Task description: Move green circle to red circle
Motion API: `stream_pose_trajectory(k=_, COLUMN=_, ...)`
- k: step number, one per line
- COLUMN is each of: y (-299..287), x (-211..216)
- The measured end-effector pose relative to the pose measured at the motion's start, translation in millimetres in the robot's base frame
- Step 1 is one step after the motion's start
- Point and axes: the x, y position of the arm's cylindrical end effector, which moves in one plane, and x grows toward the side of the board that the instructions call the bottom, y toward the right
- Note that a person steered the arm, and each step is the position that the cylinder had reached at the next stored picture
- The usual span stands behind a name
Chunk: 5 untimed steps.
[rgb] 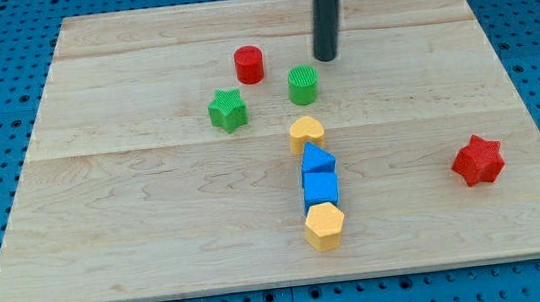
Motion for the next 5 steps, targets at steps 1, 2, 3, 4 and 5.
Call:
stream_pose_trajectory(k=1, y=20.3, x=23.7)
stream_pose_trajectory(k=2, y=12.2, x=55.8)
stream_pose_trajectory(k=3, y=-24.4, x=58.4)
stream_pose_trajectory(k=4, y=-59.5, x=46.5)
stream_pose_trajectory(k=5, y=-84.1, x=34.5)
